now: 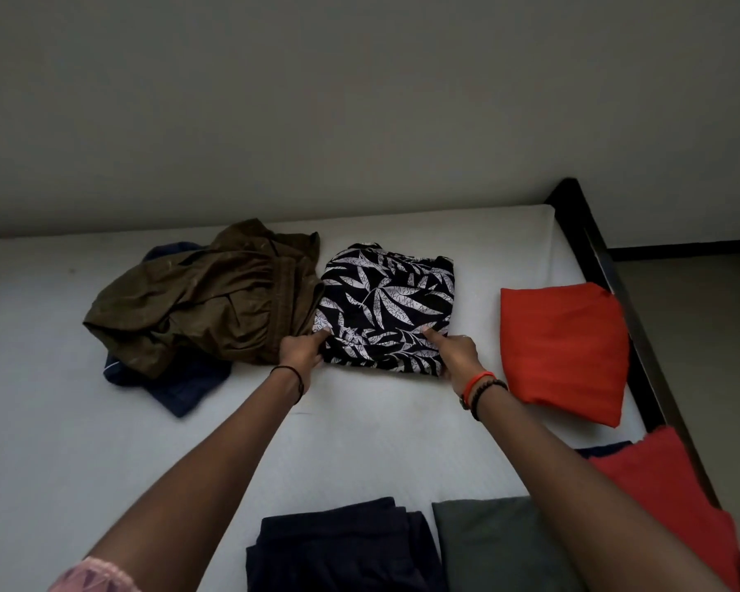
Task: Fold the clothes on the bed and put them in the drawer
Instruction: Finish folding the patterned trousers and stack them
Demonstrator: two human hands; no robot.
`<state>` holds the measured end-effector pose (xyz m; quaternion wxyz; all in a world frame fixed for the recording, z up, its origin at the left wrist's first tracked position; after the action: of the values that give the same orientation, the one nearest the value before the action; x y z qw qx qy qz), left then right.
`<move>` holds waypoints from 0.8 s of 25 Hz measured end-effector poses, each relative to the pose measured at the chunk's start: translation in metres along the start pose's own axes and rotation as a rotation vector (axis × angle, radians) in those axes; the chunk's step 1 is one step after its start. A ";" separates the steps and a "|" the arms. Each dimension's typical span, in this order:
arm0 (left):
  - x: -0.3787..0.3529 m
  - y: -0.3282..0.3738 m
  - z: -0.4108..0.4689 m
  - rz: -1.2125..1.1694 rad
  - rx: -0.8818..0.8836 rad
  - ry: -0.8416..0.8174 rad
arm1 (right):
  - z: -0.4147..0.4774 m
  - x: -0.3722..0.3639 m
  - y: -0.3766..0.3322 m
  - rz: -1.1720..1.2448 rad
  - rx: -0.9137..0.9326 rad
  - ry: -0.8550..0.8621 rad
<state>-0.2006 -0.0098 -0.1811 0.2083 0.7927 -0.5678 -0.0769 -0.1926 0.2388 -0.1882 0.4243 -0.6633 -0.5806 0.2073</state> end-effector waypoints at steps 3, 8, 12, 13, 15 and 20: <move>-0.002 0.002 -0.005 -0.062 0.012 -0.023 | 0.001 -0.002 -0.003 0.067 0.014 -0.060; 0.003 0.000 -0.032 -0.128 0.055 -0.150 | -0.015 -0.002 -0.015 0.241 0.020 -0.111; 0.011 -0.005 -0.071 -0.110 0.130 -0.296 | -0.043 0.010 -0.019 0.298 0.004 -0.128; 0.014 -0.008 -0.081 -0.096 0.149 -0.308 | -0.050 0.014 -0.017 0.293 0.009 -0.123; 0.021 -0.020 -0.095 -0.069 0.179 -0.330 | -0.063 0.022 -0.011 0.290 0.005 -0.099; 0.043 -0.052 -0.125 0.015 0.221 -0.333 | -0.096 0.036 -0.008 0.310 0.007 -0.113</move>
<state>-0.0958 -0.0059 -0.0854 0.0238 0.7829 -0.6051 -0.1429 -0.1150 0.2413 -0.1207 0.3562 -0.7307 -0.4934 0.3093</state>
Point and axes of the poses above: each hand's wrist, its own z-axis towards the middle knuckle, its own x-axis out of the back of the hand, y = z × x, the point moved 2 cm from there along z, towards the middle knuckle, and after that the axes turned 15 degrees about x, right-handed, at the moved point
